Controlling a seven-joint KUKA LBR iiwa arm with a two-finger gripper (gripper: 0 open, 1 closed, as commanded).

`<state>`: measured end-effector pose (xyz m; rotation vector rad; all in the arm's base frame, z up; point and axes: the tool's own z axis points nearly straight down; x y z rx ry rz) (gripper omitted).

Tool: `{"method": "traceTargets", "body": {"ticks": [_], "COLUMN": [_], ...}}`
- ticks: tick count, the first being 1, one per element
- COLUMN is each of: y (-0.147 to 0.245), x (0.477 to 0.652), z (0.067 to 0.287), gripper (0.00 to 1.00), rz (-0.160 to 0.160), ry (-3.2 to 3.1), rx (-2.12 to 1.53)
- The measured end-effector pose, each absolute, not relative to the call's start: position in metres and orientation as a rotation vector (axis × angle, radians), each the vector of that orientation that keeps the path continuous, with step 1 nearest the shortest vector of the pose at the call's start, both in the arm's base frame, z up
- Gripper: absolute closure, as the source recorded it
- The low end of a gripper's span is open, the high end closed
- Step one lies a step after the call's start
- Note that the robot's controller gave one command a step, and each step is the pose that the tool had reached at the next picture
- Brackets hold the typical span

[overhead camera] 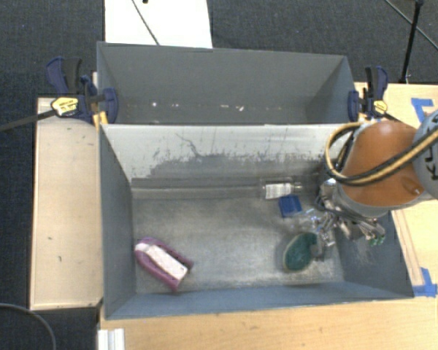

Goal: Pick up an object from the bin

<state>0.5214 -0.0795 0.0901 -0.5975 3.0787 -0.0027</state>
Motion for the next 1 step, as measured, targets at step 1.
{"method": "traceTargets", "body": {"ticks": [1], "y": [-0.0836], "x": [0.5217], "z": [0.2442], "gripper": [1.00], "rz": [-0.006], "ry": [3.072], "rx": [-0.605]}}
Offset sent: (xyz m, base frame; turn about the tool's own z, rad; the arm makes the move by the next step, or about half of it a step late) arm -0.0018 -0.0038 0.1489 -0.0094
